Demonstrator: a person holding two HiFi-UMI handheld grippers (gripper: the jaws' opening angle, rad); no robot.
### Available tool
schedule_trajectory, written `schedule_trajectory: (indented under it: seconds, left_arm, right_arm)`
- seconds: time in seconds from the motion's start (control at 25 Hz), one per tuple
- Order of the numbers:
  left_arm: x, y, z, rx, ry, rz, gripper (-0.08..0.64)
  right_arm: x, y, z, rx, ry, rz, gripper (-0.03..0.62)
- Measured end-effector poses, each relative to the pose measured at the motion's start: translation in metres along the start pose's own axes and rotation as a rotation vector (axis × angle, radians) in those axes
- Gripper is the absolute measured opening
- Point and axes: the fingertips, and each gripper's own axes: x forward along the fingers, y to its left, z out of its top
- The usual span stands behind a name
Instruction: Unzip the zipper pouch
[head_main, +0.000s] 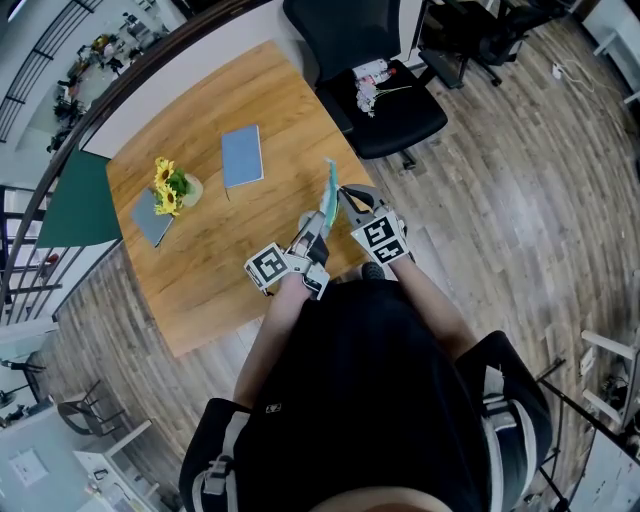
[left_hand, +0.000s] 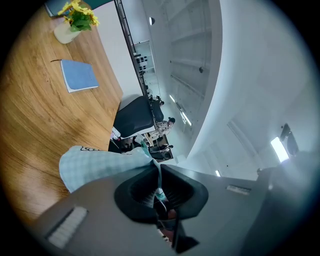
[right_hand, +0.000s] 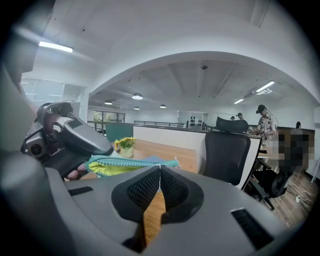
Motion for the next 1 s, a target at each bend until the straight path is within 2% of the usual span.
schedule_trajectory:
  seconds: [0.24,0.68,1.0]
  left_arm:
    - [-0.002,0.000,-0.002,0.000,0.004,-0.004,0.012]
    - [-0.008,0.011,-0.007,0.009,0.007,0.052,0.012]
    - [-0.006,0.008,-0.005,0.004,0.009,0.033,0.012]
  right_arm:
    - [0.002,0.003,-0.002,0.000,0.005,0.004,0.009]
    - [0.004,0.003,-0.009,-0.002,0.015,0.008,0.009]
    - [0.008,0.002,-0.008,-0.004,0.023,0.005,0.008]
